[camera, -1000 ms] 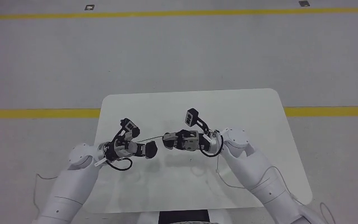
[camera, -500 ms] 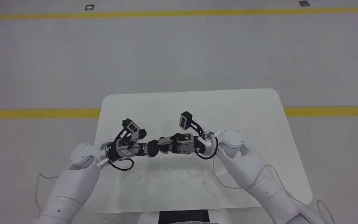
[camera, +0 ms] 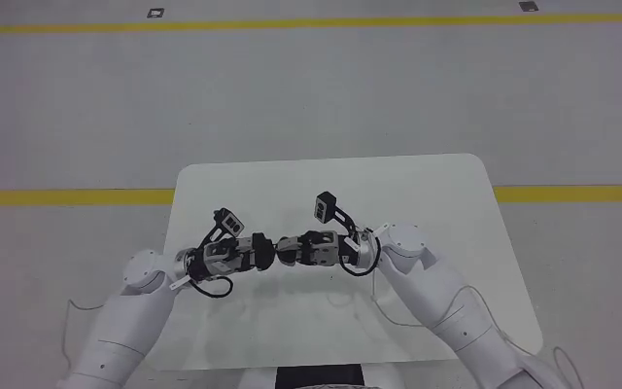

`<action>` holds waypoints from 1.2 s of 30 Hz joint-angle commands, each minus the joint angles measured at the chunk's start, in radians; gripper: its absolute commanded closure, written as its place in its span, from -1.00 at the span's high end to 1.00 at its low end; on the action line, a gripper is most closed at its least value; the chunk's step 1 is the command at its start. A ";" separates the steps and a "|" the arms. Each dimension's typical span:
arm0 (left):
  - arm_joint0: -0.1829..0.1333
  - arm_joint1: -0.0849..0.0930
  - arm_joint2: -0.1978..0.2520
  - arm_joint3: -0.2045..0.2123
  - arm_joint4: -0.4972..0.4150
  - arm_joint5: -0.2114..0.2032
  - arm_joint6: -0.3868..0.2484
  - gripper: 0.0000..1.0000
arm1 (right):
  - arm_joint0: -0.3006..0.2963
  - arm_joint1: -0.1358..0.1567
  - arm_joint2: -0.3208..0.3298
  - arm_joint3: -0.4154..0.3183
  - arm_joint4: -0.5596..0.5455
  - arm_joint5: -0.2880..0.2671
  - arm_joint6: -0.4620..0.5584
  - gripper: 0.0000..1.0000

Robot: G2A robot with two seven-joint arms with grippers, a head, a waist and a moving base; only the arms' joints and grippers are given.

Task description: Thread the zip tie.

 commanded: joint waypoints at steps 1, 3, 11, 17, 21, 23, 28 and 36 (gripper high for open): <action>0.000 0.001 0.001 0.000 -0.001 0.000 0.000 -0.54 | 0.004 0.002 -0.001 0.000 -0.011 0.002 0.009 -1.00; 0.000 0.002 0.003 0.001 -0.001 0.002 -0.001 -0.60 | 0.009 0.004 -0.003 -0.001 -0.023 0.002 0.022 -1.00; -0.004 0.004 0.013 0.006 -0.004 0.005 -0.002 -0.70 | 0.014 0.007 -0.005 0.001 -0.025 -0.010 0.037 -1.00; -0.008 0.006 0.023 0.014 -0.002 0.006 0.000 -0.74 | 0.017 0.008 -0.008 0.001 -0.013 -0.020 0.047 -1.00; -0.010 0.007 0.026 0.017 -0.003 0.005 0.002 -0.76 | 0.024 0.008 -0.016 0.002 -0.018 -0.019 0.056 -1.00; -0.012 0.008 0.028 0.019 -0.003 0.004 0.003 -0.78 | 0.028 0.008 -0.020 0.003 -0.022 -0.019 0.057 -1.00; -0.014 0.010 0.032 0.021 -0.005 0.004 0.004 -0.80 | 0.031 0.009 -0.022 0.006 -0.020 -0.022 0.047 -1.00; -0.020 0.012 0.036 0.026 -0.010 -0.004 0.010 -0.78 | 0.025 0.010 -0.019 0.005 -0.012 -0.025 0.018 -1.00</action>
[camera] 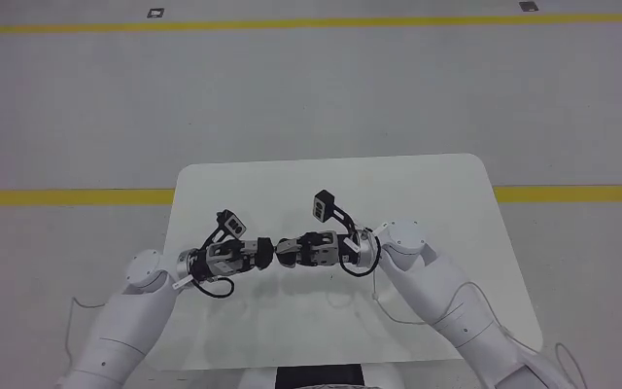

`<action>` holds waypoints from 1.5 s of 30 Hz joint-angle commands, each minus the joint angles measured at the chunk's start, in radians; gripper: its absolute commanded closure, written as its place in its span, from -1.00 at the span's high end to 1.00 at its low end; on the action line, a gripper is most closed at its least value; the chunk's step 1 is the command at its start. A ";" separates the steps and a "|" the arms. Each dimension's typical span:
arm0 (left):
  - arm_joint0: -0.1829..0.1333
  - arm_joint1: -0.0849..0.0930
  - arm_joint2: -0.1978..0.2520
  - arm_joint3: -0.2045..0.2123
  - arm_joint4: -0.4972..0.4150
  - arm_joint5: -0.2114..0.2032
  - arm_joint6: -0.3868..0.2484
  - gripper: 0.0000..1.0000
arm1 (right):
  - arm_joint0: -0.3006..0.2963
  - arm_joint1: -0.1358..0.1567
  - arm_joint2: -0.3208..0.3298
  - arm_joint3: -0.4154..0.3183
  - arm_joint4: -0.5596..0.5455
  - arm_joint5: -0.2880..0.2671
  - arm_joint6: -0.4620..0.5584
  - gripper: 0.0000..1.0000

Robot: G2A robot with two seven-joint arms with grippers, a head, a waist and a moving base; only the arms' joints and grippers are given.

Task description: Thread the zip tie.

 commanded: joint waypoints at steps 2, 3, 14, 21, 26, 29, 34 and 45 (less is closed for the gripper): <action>-0.003 0.001 0.000 0.003 -0.002 -0.004 0.004 -0.76 | -0.001 0.001 0.003 0.001 0.004 -0.004 -0.007 -1.00; -0.003 0.001 0.000 0.004 -0.002 -0.006 0.005 -0.76 | -0.002 0.001 0.003 0.001 0.005 -0.005 -0.009 -1.00; -0.009 0.002 0.008 0.013 -0.009 -0.021 0.025 -0.84 | 0.000 0.002 0.001 0.001 0.009 -0.006 -0.016 -1.00; -0.014 0.003 0.013 0.019 -0.011 -0.024 0.029 -0.90 | 0.006 0.001 -0.007 0.010 0.015 -0.010 -0.014 -1.00; -0.018 0.004 0.017 0.021 -0.013 -0.024 0.031 -0.74 | 0.011 0.000 -0.012 0.016 0.019 -0.012 -0.016 -1.00; -0.021 0.004 0.020 0.023 -0.015 -0.024 0.032 -0.76 | 0.013 -0.001 -0.013 0.019 0.020 -0.013 -0.017 -1.00; -0.025 0.004 0.025 0.028 -0.015 -0.024 0.035 -0.98 | 0.016 0.000 -0.015 0.022 0.020 -0.011 -0.016 -1.00; -0.031 0.007 0.029 0.033 -0.006 -0.028 0.035 -1.00 | 0.021 0.001 -0.014 0.030 0.024 -0.004 -0.016 1.00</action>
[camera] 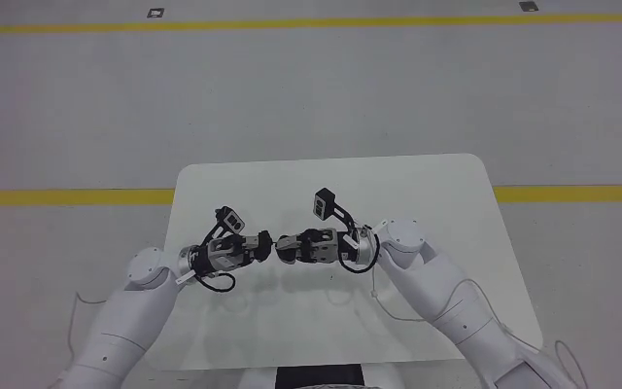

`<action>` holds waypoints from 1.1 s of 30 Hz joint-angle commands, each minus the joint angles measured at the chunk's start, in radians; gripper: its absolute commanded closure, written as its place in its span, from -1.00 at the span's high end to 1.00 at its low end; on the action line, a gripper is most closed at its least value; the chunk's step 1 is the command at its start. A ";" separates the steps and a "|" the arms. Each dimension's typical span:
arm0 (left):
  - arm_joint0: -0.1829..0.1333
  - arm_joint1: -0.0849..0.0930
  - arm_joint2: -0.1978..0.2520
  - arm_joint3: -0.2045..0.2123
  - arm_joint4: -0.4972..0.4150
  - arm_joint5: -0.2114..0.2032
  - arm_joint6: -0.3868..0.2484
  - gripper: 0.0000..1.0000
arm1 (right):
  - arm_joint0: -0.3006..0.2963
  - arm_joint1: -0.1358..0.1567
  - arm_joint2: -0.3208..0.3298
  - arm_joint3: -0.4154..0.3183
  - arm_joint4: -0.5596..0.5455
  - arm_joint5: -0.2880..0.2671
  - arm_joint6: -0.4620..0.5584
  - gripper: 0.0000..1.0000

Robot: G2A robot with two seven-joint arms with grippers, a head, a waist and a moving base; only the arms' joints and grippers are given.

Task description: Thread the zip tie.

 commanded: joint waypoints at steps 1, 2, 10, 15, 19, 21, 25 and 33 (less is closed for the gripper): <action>0.000 0.001 -0.001 0.000 0.001 -0.002 -0.003 -1.00 | -0.001 0.001 0.004 0.001 0.003 0.002 -0.002 1.00; 0.000 0.002 -0.003 0.000 0.001 -0.004 -0.004 -1.00 | -0.002 0.002 0.008 0.000 0.003 0.001 -0.003 1.00; 0.007 0.010 -0.027 -0.002 0.006 -0.016 -0.026 -1.00 | -0.031 0.025 0.079 -0.030 -0.029 0.008 -0.011 1.00; 0.016 0.017 -0.048 -0.006 0.011 -0.039 -0.051 -1.00 | -0.059 0.043 0.129 -0.074 -0.070 0.011 -0.038 1.00; 0.009 0.019 -0.051 -0.027 0.034 -0.068 -0.079 -1.00 | -0.064 0.045 0.134 -0.084 -0.083 0.008 -0.046 1.00; 0.009 0.019 -0.051 -0.027 0.034 -0.068 -0.079 -1.00 | -0.064 0.045 0.134 -0.084 -0.083 0.008 -0.046 1.00; 0.009 0.019 -0.051 -0.027 0.034 -0.068 -0.079 -1.00 | -0.064 0.045 0.134 -0.084 -0.083 0.008 -0.046 1.00; 0.026 0.030 -0.154 -0.075 0.209 -0.191 -0.062 -1.00 | -0.064 0.045 0.134 -0.084 -0.083 0.008 -0.046 1.00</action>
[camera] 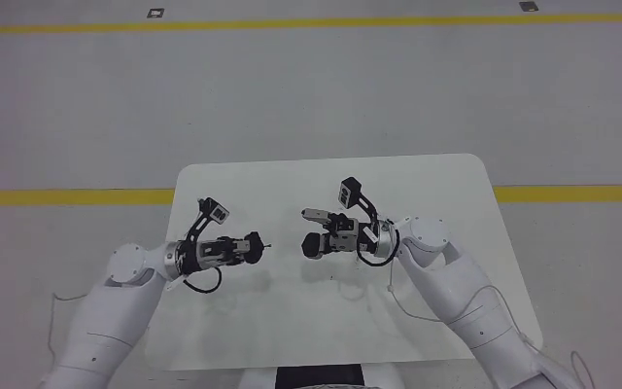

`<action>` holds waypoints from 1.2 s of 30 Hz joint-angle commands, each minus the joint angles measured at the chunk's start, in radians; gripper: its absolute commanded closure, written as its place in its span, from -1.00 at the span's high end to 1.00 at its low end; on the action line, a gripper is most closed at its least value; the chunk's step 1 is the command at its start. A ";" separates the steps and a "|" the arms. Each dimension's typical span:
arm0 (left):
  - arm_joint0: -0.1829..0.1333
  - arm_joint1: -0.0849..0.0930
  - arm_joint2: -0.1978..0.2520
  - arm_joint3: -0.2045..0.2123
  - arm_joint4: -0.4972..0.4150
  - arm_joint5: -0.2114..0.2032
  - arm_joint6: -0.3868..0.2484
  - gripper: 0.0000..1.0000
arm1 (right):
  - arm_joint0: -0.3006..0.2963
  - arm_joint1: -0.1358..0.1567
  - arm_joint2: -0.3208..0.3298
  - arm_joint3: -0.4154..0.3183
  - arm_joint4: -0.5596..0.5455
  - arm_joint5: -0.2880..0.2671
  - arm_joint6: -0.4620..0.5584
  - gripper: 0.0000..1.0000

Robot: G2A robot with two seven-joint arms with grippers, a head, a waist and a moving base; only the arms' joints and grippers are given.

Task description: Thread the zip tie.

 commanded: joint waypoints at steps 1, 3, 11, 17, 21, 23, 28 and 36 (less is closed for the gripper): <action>0.017 0.000 -0.062 -0.031 0.043 0.005 -0.009 -1.00 | 0.000 0.000 0.000 0.000 0.000 0.000 0.000 1.00; 0.031 -0.005 -0.105 -0.053 0.063 0.005 -0.014 -1.00 | 0.000 0.000 0.000 0.000 0.000 0.000 0.000 1.00; 0.059 -0.041 -0.198 -0.088 0.051 0.005 -0.028 -1.00 | 0.000 0.000 0.000 0.000 0.000 0.000 0.000 1.00; 0.059 -0.041 -0.198 -0.088 0.051 0.005 -0.028 -1.00 | 0.043 0.019 0.007 -0.047 -0.209 0.030 0.016 1.00; 0.059 -0.041 -0.198 -0.088 0.051 0.005 -0.028 -1.00 | 0.096 0.043 -0.001 -0.108 -0.460 0.094 0.105 1.00; 0.059 -0.041 -0.198 -0.088 0.051 0.005 -0.028 -1.00 | 0.113 0.049 -0.015 -0.120 -0.531 0.108 0.131 1.00; 0.059 -0.041 -0.198 -0.088 0.051 0.005 -0.028 -1.00 | 0.151 0.054 -0.096 -0.149 -0.750 0.105 0.170 1.00; 0.059 -0.041 -0.198 -0.088 0.051 0.005 -0.028 -1.00 | 0.150 0.055 -0.097 -0.148 -0.755 0.104 0.164 1.00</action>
